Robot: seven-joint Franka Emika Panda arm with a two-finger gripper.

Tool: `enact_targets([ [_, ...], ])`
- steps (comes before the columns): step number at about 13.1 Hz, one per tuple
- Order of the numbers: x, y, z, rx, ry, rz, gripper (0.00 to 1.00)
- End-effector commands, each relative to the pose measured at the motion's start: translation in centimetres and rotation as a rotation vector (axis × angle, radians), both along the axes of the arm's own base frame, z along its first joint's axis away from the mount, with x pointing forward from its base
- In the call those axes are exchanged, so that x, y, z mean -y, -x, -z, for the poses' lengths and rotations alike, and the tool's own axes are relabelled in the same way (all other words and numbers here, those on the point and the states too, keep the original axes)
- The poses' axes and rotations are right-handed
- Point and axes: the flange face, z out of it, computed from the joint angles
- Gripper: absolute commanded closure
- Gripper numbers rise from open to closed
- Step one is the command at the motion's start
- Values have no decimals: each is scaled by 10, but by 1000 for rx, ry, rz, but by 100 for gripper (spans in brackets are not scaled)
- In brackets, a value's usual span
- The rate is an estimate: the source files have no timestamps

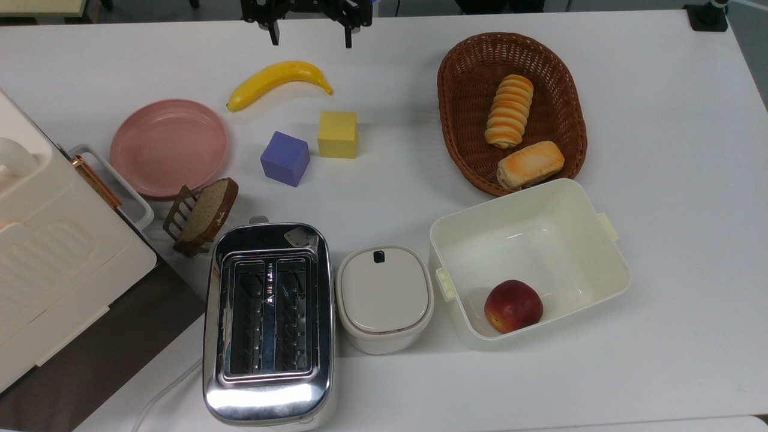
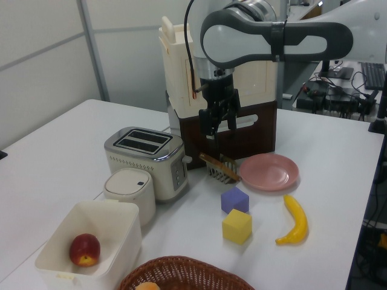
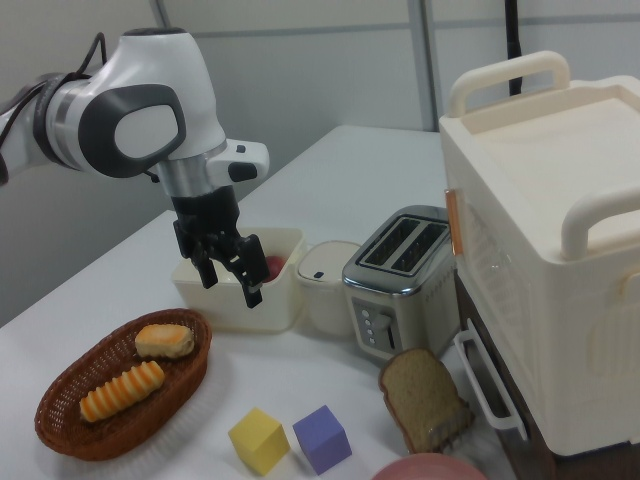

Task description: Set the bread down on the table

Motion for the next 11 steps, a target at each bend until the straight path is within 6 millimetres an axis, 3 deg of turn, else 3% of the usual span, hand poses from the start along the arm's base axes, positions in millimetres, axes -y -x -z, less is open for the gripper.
enact_targets([
  [1, 0, 1, -3, -11, -17, 21, 0],
  [6, -2, 2, 1, -19, -19, 20, 0],
  [11, -4, 2, 20, -59, -18, 19, 0],
])
